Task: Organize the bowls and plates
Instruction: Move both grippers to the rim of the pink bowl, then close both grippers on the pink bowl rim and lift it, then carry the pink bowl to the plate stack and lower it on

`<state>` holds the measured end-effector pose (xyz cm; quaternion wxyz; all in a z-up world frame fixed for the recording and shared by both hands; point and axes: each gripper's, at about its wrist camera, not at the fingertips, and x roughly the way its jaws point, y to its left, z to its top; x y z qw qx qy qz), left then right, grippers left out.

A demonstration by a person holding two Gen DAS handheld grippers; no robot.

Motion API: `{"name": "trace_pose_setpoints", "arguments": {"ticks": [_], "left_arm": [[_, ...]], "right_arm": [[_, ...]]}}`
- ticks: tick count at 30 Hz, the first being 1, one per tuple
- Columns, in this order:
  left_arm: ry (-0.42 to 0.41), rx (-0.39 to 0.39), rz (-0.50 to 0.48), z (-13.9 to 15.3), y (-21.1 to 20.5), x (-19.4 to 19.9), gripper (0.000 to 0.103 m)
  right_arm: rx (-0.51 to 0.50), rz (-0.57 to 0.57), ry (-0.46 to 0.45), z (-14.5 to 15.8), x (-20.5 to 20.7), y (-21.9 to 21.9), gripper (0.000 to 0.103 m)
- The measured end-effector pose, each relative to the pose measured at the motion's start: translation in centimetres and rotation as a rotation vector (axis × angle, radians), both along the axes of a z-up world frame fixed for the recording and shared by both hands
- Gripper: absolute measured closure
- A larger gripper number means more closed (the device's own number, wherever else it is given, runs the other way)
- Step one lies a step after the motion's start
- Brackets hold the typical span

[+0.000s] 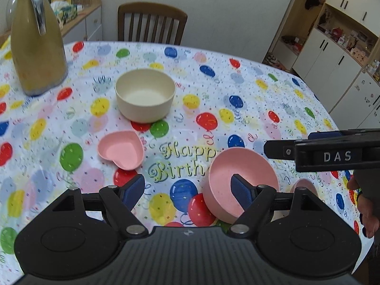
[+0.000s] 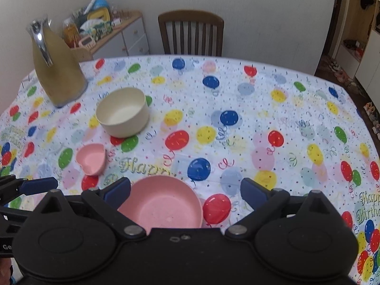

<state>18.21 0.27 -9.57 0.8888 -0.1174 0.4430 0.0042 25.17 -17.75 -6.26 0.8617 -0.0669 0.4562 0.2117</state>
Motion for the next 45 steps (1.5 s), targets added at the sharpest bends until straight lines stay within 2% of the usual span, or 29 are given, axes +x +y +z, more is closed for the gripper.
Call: {"name": "trace_pose_setpoints", "arguments": {"ticks": [9, 12, 14, 19, 24, 29, 33, 45], "left_arm": [[0.096, -0.033, 0.001, -3.4, -1.9, 2.6, 0.024], [0.113, -0.037, -0.006, -3.9, -2.5, 2.9, 0.025], [0.131, -0.049, 0.009, -4.3, -2.6, 3.1, 0.026], [0.178, -0.096, 0.038, -4.9, -2.8, 3.4, 0.044], [0.185, -0.103, 0.053, -4.9, -2.9, 3.5, 0.067], [0.188, -0.107, 0.050, -5.0, -2.9, 3.4, 0.085], [0.188, -0.101, 0.055, -4.9, -2.8, 3.1, 0.089], [0.190, -0.104, 0.101, -3.2, 0.2, 0.5, 0.089]], "right_arm": [[-0.063, 0.059, 0.107, -3.8, 2.1, -0.3, 0.029], [-0.071, 0.082, 0.133, -4.7, 2.5, -0.2, 0.039], [-0.075, 0.095, 0.146, -5.0, 2.6, -0.2, 0.050], [-0.070, 0.117, 0.164, -5.3, 2.7, -0.2, 0.064], [-0.076, 0.136, 0.168, -5.3, 2.5, 0.1, 0.078], [-0.116, 0.133, 0.144, -5.4, 2.4, 0.5, 0.094], [-0.135, 0.113, 0.140, -5.3, 2.2, 0.5, 0.101], [-0.130, 0.143, 0.096, -3.2, -0.6, 3.4, 0.101]]}}
